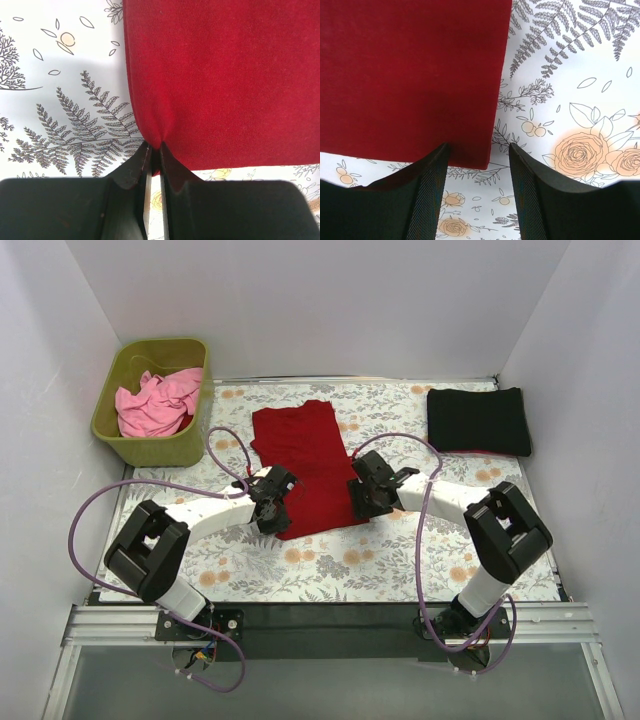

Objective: Fold and stack the t-shirts
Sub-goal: Fold the tshirt

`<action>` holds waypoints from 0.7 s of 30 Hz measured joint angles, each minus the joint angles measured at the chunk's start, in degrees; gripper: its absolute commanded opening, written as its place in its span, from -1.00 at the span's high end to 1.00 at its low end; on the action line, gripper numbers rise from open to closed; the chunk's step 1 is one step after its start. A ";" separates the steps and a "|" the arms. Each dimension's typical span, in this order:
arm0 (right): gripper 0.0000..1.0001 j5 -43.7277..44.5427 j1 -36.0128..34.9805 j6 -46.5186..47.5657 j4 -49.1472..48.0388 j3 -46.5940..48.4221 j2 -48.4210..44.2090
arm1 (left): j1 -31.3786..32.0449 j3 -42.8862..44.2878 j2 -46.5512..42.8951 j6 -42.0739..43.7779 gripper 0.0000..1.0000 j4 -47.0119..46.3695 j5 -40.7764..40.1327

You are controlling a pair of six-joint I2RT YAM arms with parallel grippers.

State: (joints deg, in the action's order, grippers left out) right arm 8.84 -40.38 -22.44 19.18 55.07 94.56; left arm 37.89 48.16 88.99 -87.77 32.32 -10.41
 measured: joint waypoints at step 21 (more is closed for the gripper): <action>0.69 -3.43 -0.92 -0.22 3.50 5.95 6.10 | 0.00 -1.70 -1.64 0.11 1.00 -1.14 0.17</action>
State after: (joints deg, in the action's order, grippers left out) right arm 5.41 -41.30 -22.65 22.68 61.01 100.66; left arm 37.89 46.46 87.35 -87.66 31.18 -10.24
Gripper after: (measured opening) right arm 0.238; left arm 0.074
